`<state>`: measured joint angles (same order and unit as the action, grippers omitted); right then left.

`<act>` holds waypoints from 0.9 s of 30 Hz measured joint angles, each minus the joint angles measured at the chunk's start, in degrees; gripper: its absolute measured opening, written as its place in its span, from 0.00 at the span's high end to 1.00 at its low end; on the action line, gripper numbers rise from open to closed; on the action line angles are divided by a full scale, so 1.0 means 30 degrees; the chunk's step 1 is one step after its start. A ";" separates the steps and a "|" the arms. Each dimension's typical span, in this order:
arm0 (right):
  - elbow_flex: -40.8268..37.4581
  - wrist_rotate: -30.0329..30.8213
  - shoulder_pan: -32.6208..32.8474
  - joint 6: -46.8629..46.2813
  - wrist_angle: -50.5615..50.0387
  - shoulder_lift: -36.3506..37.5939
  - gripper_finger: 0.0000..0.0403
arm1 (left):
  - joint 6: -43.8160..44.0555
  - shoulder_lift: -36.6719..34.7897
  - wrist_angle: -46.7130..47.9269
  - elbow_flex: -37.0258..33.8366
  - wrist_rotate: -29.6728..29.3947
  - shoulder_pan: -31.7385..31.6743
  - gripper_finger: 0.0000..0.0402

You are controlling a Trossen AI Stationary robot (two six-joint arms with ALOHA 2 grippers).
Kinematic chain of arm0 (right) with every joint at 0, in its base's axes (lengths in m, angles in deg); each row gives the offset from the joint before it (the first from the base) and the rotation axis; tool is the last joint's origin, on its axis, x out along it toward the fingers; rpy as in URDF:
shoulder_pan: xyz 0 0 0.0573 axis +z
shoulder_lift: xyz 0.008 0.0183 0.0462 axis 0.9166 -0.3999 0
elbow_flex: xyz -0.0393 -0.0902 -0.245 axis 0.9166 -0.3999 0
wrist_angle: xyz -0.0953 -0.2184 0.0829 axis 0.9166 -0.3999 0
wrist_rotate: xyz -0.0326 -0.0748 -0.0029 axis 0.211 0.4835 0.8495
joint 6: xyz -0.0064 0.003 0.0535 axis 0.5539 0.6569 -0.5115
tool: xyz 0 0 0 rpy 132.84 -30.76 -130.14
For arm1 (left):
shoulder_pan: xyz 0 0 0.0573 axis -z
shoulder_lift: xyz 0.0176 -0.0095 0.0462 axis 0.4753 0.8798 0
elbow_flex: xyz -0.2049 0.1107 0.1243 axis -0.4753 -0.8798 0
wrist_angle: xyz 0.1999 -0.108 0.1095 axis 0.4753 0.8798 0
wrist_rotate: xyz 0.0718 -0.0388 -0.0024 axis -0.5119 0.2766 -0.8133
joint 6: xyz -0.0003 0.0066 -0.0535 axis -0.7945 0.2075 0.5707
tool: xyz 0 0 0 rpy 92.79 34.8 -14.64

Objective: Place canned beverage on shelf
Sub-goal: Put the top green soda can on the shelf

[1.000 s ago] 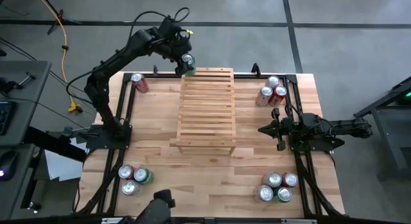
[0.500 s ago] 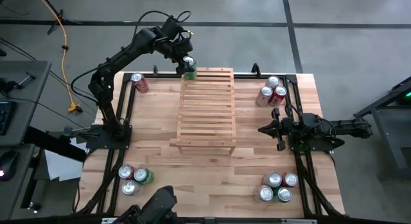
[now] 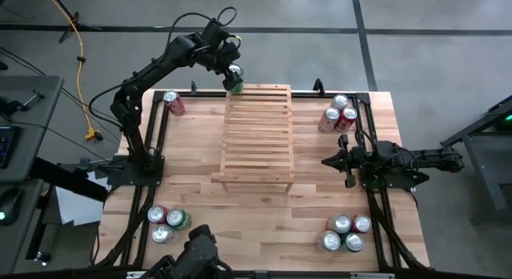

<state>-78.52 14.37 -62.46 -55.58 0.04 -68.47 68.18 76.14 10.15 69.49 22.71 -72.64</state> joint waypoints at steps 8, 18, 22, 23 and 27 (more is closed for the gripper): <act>0.0004 0.0000 -0.0004 0.0000 0.0000 0.0000 1.00 | -0.0003 0.0000 0.0033 0.0000 -0.0038 0.0262 0.19; 0.0002 0.0000 -0.0006 0.0000 0.0000 0.0000 1.00 | -0.0024 0.0022 0.0117 -0.0044 0.1758 0.0308 0.19; 0.0002 0.0005 0.0000 0.0000 0.0000 0.0000 1.00 | -0.0011 0.0022 0.0109 -0.0044 0.1751 0.0308 0.19; 0.0001 0.0003 0.0000 0.0000 0.0000 -0.0002 1.00 | -0.0009 0.0022 0.0102 -0.0044 0.1751 0.0304 0.19; 0.0002 0.0006 -0.0001 0.0000 0.0000 -0.0001 1.00 | -0.0009 0.0022 0.0177 -0.0044 0.1751 0.0300 0.19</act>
<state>-78.52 14.39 -62.47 -55.58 0.04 -68.48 68.15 76.21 10.68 69.36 27.96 -71.74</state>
